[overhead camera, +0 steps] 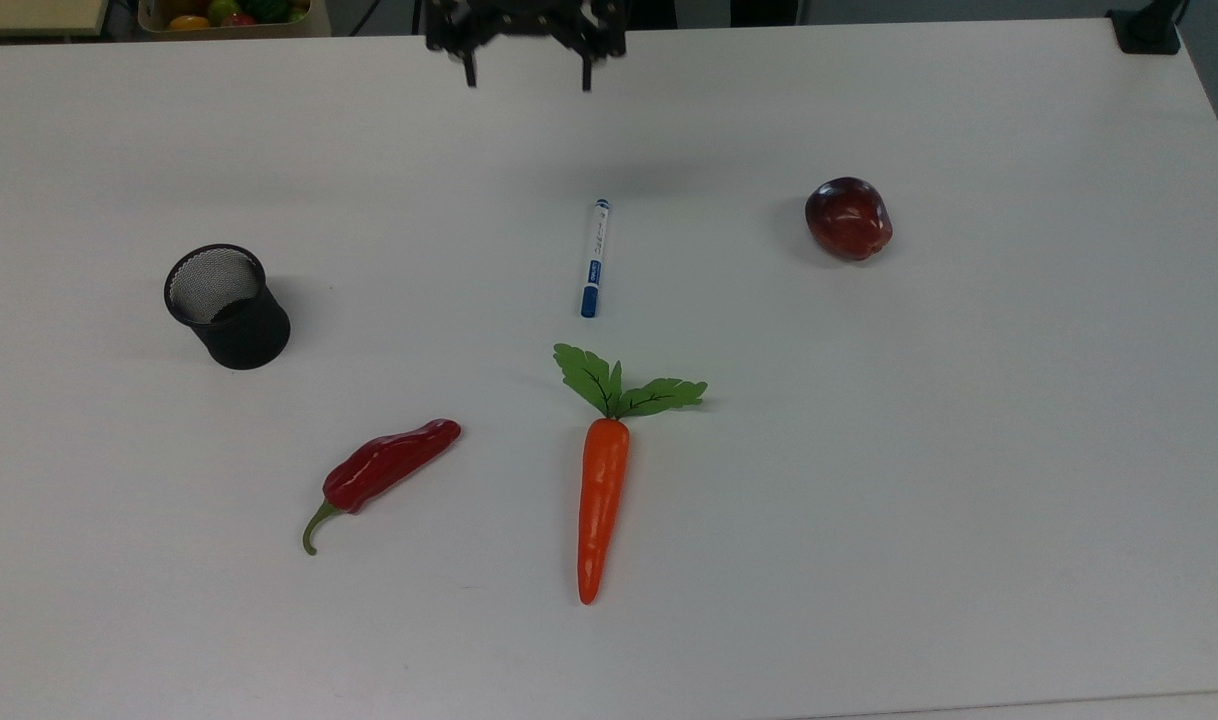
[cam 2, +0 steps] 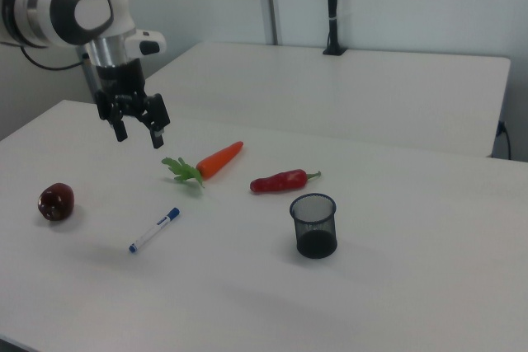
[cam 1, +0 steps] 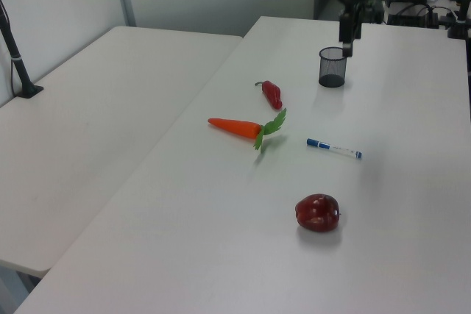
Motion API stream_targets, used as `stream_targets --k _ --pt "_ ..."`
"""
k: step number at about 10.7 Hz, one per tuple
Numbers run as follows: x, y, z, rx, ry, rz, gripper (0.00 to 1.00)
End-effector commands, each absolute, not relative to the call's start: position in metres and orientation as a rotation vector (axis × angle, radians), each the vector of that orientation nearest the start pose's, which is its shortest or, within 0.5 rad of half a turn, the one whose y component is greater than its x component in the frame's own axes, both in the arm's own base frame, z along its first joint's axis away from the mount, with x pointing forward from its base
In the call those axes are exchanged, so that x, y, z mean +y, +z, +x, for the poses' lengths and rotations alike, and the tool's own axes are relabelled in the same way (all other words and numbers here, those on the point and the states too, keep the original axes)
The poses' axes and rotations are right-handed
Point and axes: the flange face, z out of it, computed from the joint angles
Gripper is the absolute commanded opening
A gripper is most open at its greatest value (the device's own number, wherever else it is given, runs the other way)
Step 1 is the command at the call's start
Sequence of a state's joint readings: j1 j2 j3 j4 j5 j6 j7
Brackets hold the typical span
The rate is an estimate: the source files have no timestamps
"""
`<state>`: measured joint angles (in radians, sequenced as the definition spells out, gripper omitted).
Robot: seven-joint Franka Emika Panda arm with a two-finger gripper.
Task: Place marker
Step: 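Move the gripper down over the white blue-capped marker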
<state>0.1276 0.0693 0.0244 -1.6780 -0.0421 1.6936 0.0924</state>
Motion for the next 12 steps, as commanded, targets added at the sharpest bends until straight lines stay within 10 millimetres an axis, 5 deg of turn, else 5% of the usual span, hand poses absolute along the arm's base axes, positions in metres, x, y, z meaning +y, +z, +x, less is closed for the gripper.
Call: stream_targets --k 1,9,12 --pt "0.113 0.493 0.577 -0.129 0.110 -3.198 1.00" --pt "0.139 0.360 0.611 -0.168 0.167 -3.200 0.99" --pt "0.147 0.325 0.618 -0.102 0.145 -3.255 0.86"
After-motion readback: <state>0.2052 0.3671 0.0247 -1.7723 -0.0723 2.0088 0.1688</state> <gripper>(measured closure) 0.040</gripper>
